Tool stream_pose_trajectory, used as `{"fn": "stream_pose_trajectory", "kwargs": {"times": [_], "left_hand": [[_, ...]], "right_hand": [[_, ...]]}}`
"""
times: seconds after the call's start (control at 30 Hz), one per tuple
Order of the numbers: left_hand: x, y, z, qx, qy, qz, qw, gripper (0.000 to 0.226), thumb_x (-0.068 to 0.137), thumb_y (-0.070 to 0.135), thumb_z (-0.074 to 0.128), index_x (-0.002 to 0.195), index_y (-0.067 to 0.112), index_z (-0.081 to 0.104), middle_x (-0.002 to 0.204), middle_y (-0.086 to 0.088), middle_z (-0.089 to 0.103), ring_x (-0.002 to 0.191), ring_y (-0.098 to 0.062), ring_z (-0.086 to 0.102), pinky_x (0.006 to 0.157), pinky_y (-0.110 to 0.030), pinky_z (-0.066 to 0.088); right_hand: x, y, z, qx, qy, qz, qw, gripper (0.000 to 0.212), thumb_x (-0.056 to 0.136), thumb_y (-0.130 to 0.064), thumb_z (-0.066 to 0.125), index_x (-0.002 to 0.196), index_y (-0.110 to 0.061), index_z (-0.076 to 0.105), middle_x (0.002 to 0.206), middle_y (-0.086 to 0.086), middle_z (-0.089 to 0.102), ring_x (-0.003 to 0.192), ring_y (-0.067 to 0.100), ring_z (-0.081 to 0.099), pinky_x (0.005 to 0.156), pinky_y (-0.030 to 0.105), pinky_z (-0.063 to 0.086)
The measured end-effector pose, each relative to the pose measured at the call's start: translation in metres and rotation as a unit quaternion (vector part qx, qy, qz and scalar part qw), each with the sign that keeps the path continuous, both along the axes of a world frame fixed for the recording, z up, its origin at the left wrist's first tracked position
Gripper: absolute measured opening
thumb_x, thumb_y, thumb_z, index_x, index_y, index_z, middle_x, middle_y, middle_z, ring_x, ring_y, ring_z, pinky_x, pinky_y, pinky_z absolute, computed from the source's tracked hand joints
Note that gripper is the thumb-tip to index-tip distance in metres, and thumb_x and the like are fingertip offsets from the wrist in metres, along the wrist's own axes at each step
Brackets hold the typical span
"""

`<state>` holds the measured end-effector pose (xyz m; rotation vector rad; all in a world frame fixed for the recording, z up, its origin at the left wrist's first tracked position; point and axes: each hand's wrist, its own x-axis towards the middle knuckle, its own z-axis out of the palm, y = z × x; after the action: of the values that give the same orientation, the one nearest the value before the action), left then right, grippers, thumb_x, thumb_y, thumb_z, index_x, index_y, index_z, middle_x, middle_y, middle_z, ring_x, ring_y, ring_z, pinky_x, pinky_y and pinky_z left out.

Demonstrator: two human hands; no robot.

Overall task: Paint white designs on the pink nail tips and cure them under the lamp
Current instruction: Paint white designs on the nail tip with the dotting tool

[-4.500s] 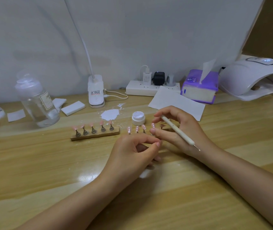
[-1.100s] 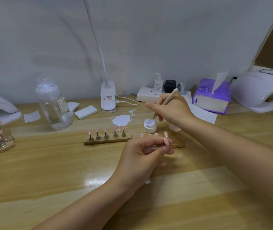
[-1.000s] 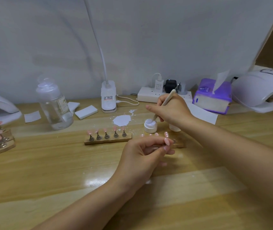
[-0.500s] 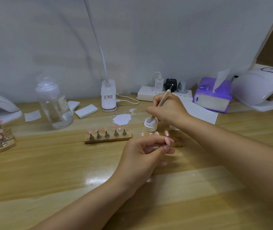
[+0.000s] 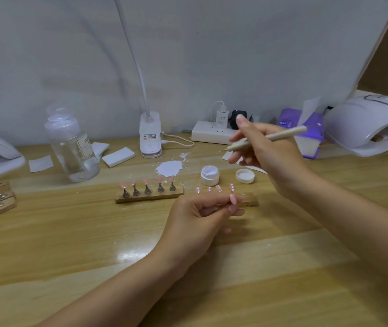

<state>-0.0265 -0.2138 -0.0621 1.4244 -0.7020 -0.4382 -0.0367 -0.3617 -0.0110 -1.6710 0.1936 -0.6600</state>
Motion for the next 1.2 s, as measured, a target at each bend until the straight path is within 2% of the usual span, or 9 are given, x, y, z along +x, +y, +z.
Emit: {"fn": "stream_pose_trajectory", "kwargs": {"times": [0.1,0.2,0.27,0.37,0.5,0.6,0.7,0.93,1.2], "left_hand": [[-0.001,0.0,0.0,-0.002,-0.012,-0.001,1.0,0.02,0.084,0.003,0.061,0.082,0.019,0.072,0.081,0.014,0.073,0.078,-0.001,0.069,0.052,-0.013,0.049],[-0.002,0.0,-0.002,0.011,-0.027,-0.001,1.0,0.022,0.084,0.003,0.061,0.081,0.021,0.073,0.081,0.014,0.073,0.079,0.0,0.068,0.052,-0.013,0.049],[-0.001,-0.001,-0.004,0.027,-0.042,-0.002,0.999,0.027,0.085,0.001,0.061,0.079,0.024,0.074,0.082,0.011,0.073,0.079,-0.001,0.068,0.053,-0.013,0.049],[0.0,-0.002,-0.008,0.056,-0.08,0.004,0.995,0.033,0.084,-0.001,0.06,0.072,0.027,0.074,0.078,0.009,0.073,0.079,0.0,0.068,0.053,-0.015,0.051],[0.002,-0.004,-0.008,0.083,-0.126,0.009,0.988,0.036,0.084,0.003,0.061,0.079,0.037,0.072,0.082,0.011,0.073,0.084,-0.01,0.068,0.068,-0.032,0.057],[0.0,-0.005,-0.007,0.077,-0.127,0.002,0.989,0.046,0.084,0.004,0.062,0.075,0.049,0.071,0.085,0.007,0.072,0.082,-0.009,0.066,0.059,-0.022,0.056],[0.0,-0.005,-0.007,0.073,-0.116,0.002,0.991,0.044,0.083,0.003,0.063,0.072,0.046,0.072,0.084,0.008,0.072,0.079,-0.002,0.065,0.056,-0.012,0.05],[0.0,-0.006,-0.006,0.077,-0.111,-0.005,0.991,0.037,0.083,0.002,0.063,0.076,0.037,0.073,0.084,0.013,0.072,0.078,0.004,0.065,0.056,-0.011,0.05],[0.001,-0.006,-0.01,0.082,-0.11,0.003,0.991,0.034,0.084,0.0,0.062,0.079,0.033,0.071,0.083,0.008,0.072,0.08,-0.001,0.065,0.056,-0.011,0.05]], "right_hand": [[-0.028,0.01,-0.011,0.055,-0.022,0.018,0.998,0.031,0.065,-0.048,0.067,0.053,-0.019,0.066,0.051,0.0,0.064,0.049,0.008,0.058,0.052,0.017,0.049],[-0.044,0.019,-0.029,0.089,-0.054,-0.019,0.994,0.033,0.053,-0.045,0.071,0.045,-0.019,0.052,0.043,-0.008,0.048,0.041,0.004,0.05,0.053,0.018,0.051],[-0.048,0.021,-0.039,0.064,-0.065,-0.049,0.995,0.037,0.058,-0.043,0.068,0.042,-0.02,0.044,0.039,-0.01,0.038,0.039,0.004,0.043,0.051,0.018,0.046],[-0.049,0.023,-0.042,0.051,-0.073,-0.048,0.995,0.035,0.067,-0.038,0.063,0.046,-0.018,0.043,0.037,-0.007,0.038,0.037,0.001,0.043,0.047,0.012,0.038],[-0.048,0.024,-0.046,0.097,-0.08,0.007,0.992,0.035,0.07,-0.027,0.067,0.047,-0.014,0.044,0.036,-0.007,0.038,0.034,0.004,0.05,0.047,0.018,0.047],[-0.045,0.02,-0.051,0.085,-0.062,-0.013,0.994,0.046,0.076,-0.008,0.069,0.041,-0.02,0.041,0.036,-0.006,0.035,0.034,0.005,0.049,0.055,0.032,0.051],[-0.044,0.019,-0.052,0.083,-0.055,-0.028,0.995,0.043,0.074,0.005,0.059,0.043,-0.015,0.037,0.036,-0.004,0.031,0.032,0.002,0.043,0.049,0.023,0.052],[-0.044,0.02,-0.051,0.079,-0.054,-0.019,0.995,0.039,0.075,0.011,0.056,0.048,-0.008,0.034,0.034,-0.009,0.033,0.03,0.002,0.047,0.046,0.02,0.051],[-0.043,0.022,-0.049,0.084,-0.051,-0.01,0.995,0.039,0.074,0.012,0.054,0.048,-0.008,0.034,0.034,-0.008,0.033,0.03,0.003,0.048,0.044,0.021,0.05]]}}
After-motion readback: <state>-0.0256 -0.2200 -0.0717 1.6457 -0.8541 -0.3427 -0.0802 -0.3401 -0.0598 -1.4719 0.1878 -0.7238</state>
